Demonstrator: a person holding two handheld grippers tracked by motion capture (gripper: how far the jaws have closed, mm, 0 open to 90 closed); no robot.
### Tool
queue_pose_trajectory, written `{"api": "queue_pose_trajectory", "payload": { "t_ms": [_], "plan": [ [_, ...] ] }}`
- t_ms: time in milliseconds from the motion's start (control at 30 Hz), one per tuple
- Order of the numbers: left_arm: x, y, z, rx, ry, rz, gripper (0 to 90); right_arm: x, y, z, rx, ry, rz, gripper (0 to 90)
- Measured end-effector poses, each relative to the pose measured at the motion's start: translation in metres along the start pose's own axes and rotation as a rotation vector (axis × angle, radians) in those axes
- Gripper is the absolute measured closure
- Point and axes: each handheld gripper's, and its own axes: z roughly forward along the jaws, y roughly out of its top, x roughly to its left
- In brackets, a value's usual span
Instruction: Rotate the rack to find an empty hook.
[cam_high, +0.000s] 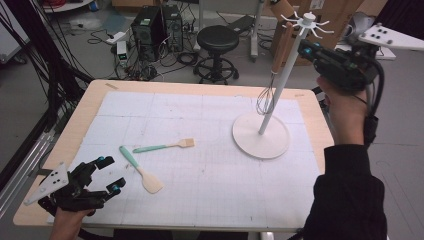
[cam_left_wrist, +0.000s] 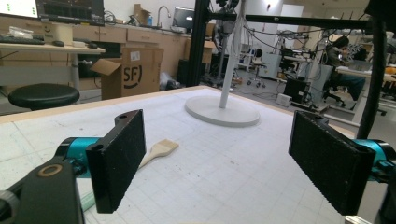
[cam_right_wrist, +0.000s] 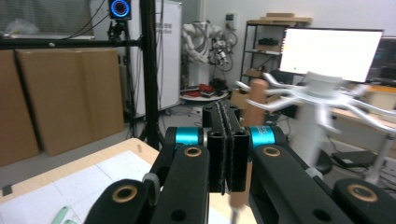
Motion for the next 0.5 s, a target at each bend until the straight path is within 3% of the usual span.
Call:
{"api": "queue_pose_trajectory", "payload": {
  "t_ms": [267,367,500],
  "plan": [
    [-0.002,0.001,0.001,-0.005,0.001,0.004,19.3,-0.025,-0.005,-0.037,-0.018,-0.097,0.037,89.2],
    [-0.004,0.0,0.002,-0.006,-0.002,0.005,19.4,-0.035,-0.008,-0.039,-0.013,-0.139,0.055,89.3],
    [-0.005,0.001,0.002,-0.011,-0.006,0.002,19.3,-0.039,-0.011,-0.03,-0.011,-0.145,0.072,89.2]
  ]
}}
